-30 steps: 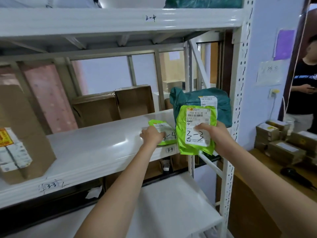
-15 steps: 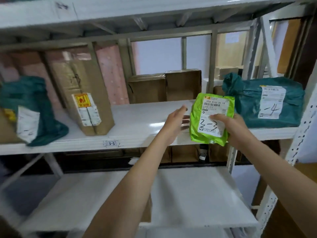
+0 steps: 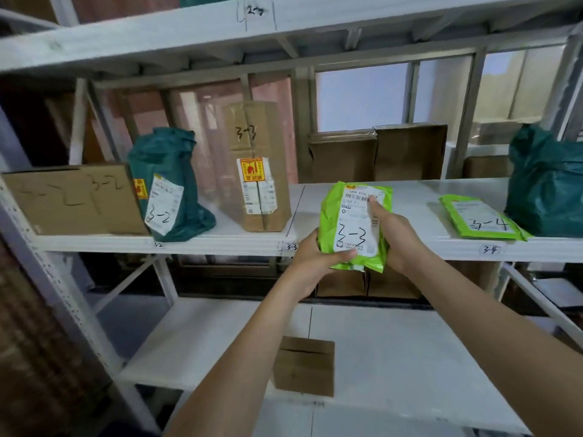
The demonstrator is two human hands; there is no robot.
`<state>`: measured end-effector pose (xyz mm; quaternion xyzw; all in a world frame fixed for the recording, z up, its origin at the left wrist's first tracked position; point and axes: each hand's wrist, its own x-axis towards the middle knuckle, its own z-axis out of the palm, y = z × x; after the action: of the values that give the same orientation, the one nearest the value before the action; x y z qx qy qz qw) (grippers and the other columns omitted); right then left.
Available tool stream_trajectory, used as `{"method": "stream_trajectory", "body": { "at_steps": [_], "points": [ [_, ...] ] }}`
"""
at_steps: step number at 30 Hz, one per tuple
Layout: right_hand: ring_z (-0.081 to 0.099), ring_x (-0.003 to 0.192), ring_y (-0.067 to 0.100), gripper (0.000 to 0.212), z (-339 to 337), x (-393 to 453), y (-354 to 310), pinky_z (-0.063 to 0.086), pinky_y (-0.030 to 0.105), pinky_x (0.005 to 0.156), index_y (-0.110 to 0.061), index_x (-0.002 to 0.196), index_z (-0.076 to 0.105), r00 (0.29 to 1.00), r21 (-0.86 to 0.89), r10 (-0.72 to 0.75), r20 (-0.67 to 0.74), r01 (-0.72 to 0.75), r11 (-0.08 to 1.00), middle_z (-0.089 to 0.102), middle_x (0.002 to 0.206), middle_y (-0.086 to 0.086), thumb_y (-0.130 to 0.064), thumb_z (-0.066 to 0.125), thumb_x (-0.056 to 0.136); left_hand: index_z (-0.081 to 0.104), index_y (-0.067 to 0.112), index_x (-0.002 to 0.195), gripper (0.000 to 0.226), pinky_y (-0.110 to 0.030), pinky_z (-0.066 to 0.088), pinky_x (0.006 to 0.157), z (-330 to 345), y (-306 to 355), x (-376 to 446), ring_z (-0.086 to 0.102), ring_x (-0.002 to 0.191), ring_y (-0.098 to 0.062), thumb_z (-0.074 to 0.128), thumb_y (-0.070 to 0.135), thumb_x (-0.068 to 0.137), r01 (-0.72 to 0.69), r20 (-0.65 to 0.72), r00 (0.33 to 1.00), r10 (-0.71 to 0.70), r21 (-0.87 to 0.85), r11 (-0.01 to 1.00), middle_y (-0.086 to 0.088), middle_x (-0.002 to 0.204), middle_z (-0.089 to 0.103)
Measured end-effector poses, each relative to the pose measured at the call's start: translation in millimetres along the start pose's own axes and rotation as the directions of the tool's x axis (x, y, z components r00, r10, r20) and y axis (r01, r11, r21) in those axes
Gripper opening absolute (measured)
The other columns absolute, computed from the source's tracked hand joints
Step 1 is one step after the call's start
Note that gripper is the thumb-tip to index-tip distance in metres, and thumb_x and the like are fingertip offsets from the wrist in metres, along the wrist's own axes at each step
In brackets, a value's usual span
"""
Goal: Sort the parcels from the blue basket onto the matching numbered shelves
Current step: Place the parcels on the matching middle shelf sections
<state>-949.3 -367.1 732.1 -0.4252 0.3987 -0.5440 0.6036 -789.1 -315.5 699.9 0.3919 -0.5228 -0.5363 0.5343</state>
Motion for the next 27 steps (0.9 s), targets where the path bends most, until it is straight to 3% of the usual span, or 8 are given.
{"method": "stream_trajectory", "body": {
  "at_steps": [5, 8, 12, 15, 18, 21, 24, 27],
  "points": [
    [0.075, 0.088, 0.034, 0.043, 46.8, 5.4, 18.6, 0.061, 0.047, 0.073, 0.000, 0.112, 0.068, 0.997, -0.096, 0.011, -0.077, -0.019, 0.995, 0.076, 0.100, 0.016, -0.039, 0.066, 0.094, 0.065, 0.014, 0.123, 0.050, -0.034, 0.059, 0.087, -48.6, -7.6, -1.6, 0.071, 0.105, -0.020, 0.083, 0.003, 0.077, 0.013, -0.031, 0.999, -0.012, 0.040, 0.999, -0.003, 0.114, 0.075],
    [0.074, 0.091, 0.035, 0.046, 58.4, 7.4, 25.3, 0.061, 0.049, 0.079, 0.001, 0.114, 0.065, 0.996, -0.110, 0.044, -0.074, -0.052, 0.993, 0.075, 0.103, 0.017, -0.040, 0.066, 0.094, 0.066, 0.013, 0.122, 0.051, -0.041, 0.057, 0.093, -66.1, -11.4, 2.3, 0.071, 0.106, -0.022, 0.084, 0.003, 0.075, 0.041, -0.030, 0.999, -0.041, -0.002, 0.999, -0.004, 0.113, 0.075],
    [0.074, 0.094, 0.032, 0.029, 55.7, -2.3, 31.2, 0.062, 0.044, 0.078, 0.004, 0.119, 0.062, 0.995, -0.155, 0.092, 0.041, -0.085, 0.984, 0.075, 0.106, 0.016, -0.011, 0.065, 0.095, 0.067, 0.022, 0.115, 0.045, -0.045, 0.057, 0.091, -73.8, -8.9, 6.6, 0.072, 0.102, -0.023, 0.084, 0.005, 0.077, 0.109, -0.029, 0.994, -0.109, -0.001, 0.994, 0.000, 0.108, 0.076],
    [0.073, 0.098, 0.032, 0.032, 49.7, -4.9, 31.2, 0.061, 0.044, 0.079, 0.006, 0.123, 0.061, 0.998, -0.218, 0.051, 0.030, -0.043, 0.975, 0.073, 0.112, 0.018, 0.001, 0.065, 0.092, 0.066, 0.018, 0.114, 0.041, -0.044, 0.062, 0.079, -72.1, 2.4, 12.1, 0.074, 0.090, -0.024, 0.083, 0.007, 0.078, 0.142, 0.008, 0.990, -0.143, 0.056, 0.988, -0.005, 0.106, 0.076],
    [0.073, 0.091, 0.029, 0.029, 48.9, 0.1, 17.6, 0.063, 0.036, 0.067, 0.005, 0.119, 0.063, 0.999, -0.234, -0.017, -0.050, 0.004, 0.972, 0.072, 0.112, 0.017, 0.004, 0.066, 0.090, 0.061, 0.014, 0.117, 0.048, -0.038, 0.063, 0.065, -74.1, 14.8, 20.9, 0.072, 0.069, -0.020, 0.086, 0.025, 0.078, 0.117, -0.052, 0.993, -0.106, 0.304, 0.946, -0.009, 0.105, 0.073],
    [0.072, 0.091, 0.029, 0.035, 54.8, 14.1, 4.4, 0.062, 0.035, 0.073, 0.007, 0.121, 0.062, 0.996, -0.248, -0.021, -0.088, -0.001, 0.969, 0.070, 0.112, 0.017, 0.007, 0.068, 0.087, 0.057, 0.014, 0.116, 0.053, -0.041, 0.062, 0.068, -82.1, 22.3, 27.4, 0.071, 0.080, -0.023, 0.086, 0.032, 0.076, -0.020, -0.124, 0.986, 0.109, 0.565, 0.825, -0.010, 0.107, 0.068],
    [0.070, 0.095, 0.032, 0.037, 67.0, 34.2, 2.2, 0.057, 0.039, 0.081, 0.009, 0.120, 0.061, 0.991, -0.292, -0.005, -0.134, -0.034, 0.956, 0.069, 0.117, 0.019, 0.008, 0.071, 0.085, 0.061, 0.017, 0.120, 0.045, -0.036, 0.052, 0.092, -86.9, 23.8, 33.2, 0.059, 0.107, -0.022, 0.081, 0.022, 0.080, -0.207, -0.036, 0.904, 0.427, 0.835, 0.510, -0.007, 0.119, 0.060],
    [0.071, 0.091, 0.032, 0.035, 79.1, 51.4, 2.2, 0.058, 0.039, 0.080, 0.010, 0.117, 0.062, 0.988, -0.352, -0.019, -0.152, -0.036, 0.935, 0.070, 0.114, 0.022, 0.006, 0.074, 0.083, 0.059, 0.015, 0.132, 0.047, -0.038, 0.041, 0.108, -82.6, 25.8, 36.6, 0.044, 0.125, -0.026, 0.071, 0.012, 0.087, -0.220, 0.085, 0.850, 0.520, 0.954, 0.203, -0.009, 0.134, 0.048]
  ]
}}
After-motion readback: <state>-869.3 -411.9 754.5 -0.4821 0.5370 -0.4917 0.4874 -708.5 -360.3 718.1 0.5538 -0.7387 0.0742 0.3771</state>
